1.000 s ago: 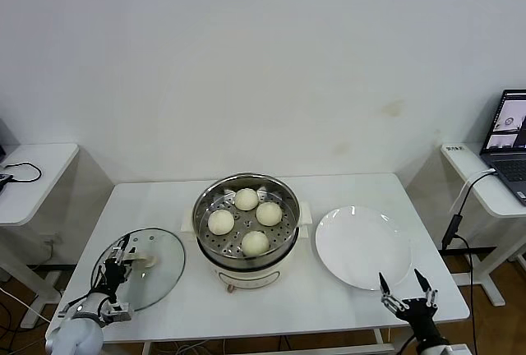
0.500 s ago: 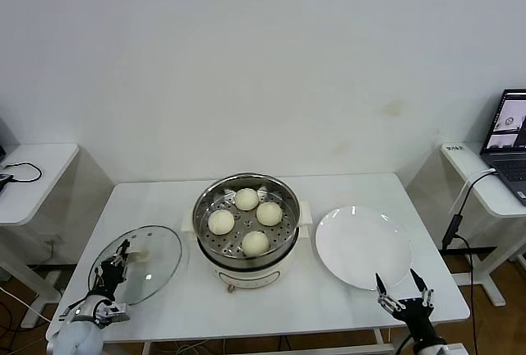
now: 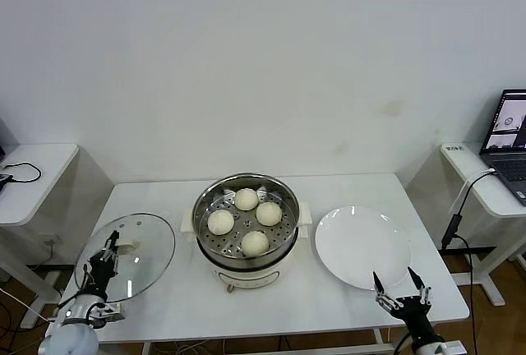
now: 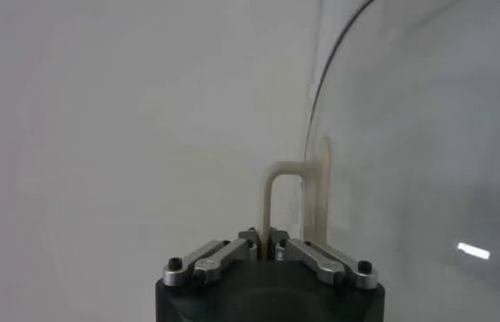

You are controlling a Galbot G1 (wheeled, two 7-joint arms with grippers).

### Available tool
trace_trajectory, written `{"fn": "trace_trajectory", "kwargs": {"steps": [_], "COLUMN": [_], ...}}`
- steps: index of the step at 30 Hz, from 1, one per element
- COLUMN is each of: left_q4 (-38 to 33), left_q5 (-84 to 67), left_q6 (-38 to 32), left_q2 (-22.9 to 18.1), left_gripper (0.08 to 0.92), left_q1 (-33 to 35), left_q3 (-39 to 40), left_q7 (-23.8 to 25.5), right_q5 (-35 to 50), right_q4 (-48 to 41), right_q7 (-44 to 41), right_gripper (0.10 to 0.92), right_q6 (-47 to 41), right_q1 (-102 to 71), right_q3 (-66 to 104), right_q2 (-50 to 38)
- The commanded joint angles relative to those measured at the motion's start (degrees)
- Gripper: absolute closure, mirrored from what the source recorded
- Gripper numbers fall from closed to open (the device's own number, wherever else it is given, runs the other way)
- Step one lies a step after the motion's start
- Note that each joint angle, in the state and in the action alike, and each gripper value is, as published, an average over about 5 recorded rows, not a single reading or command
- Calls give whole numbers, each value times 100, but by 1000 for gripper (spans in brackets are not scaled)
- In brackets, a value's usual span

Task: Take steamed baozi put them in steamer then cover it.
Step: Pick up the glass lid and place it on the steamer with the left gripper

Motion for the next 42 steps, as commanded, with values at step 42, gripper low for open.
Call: {"fn": "trace_trajectory", "kwargs": {"steps": [42], "left_q4": [-2369], "left_q5": [1295], "left_q6": [3219], "left_q2": [-773], "left_gripper": [856], "left_q1": [-2215], "left_q3": [3303], "left_q7": [3198], "right_q5": [-1699], "right_q4": [112], "right_q7": [225], "right_gripper": [203], "right_q6": [157], "right_q1": [-86], "right_q3": [-607], "right_q2": [682]}}
